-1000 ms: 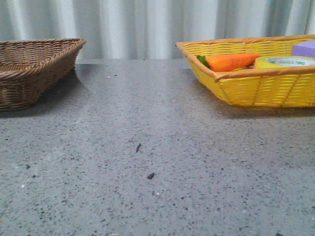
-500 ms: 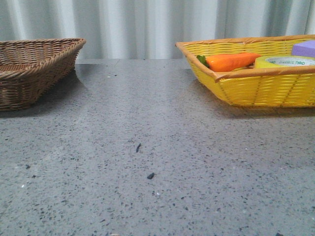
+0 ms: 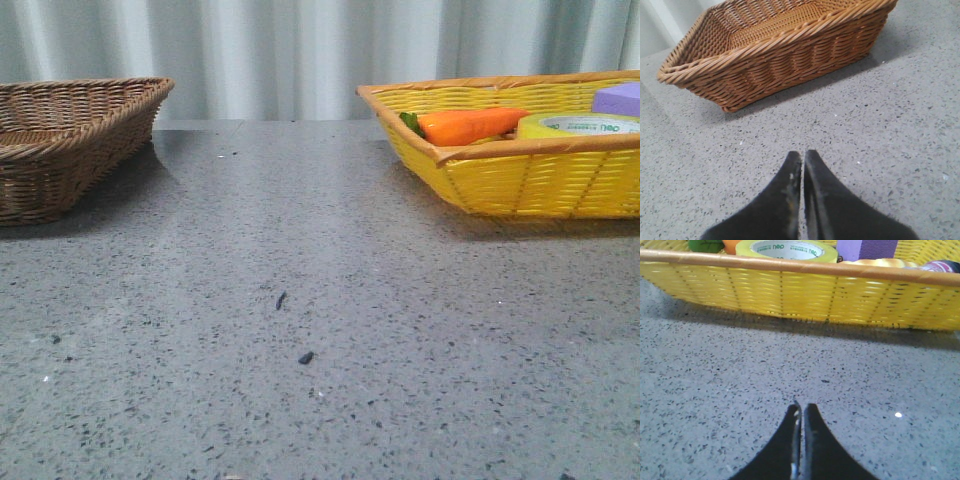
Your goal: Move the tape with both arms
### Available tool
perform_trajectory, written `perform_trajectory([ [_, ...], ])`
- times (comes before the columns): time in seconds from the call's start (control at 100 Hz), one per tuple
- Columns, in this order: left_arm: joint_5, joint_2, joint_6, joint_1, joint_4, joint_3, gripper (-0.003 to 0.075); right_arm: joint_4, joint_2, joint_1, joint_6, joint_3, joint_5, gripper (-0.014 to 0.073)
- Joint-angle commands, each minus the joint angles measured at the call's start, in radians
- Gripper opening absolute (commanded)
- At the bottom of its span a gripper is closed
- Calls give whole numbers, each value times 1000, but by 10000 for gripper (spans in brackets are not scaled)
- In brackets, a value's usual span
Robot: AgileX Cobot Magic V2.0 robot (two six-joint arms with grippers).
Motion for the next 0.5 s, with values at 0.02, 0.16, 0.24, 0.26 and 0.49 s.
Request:
perform_trajectory([
  [0.02, -51, -29, -11, 4, -6, 9, -20, -8, -19, -5, 3, 23, -10, -62],
  [0.16, -51, -29, -11, -23, -6, 9, -20, -8, -19, -5, 3, 23, -10, -62],
  [0.24, -51, -29, -11, -57, -6, 9, -20, -8, -19, -5, 3, 23, -10, -62],
  [0.26, -51, -29, -11, -62, -6, 9, -20, -8, -19, -5, 3, 23, -10, -62],
  [0.49, -59, -29, -11, -74, -6, 9, -20, -8, -19, -5, 3, 23, -10, -62],
])
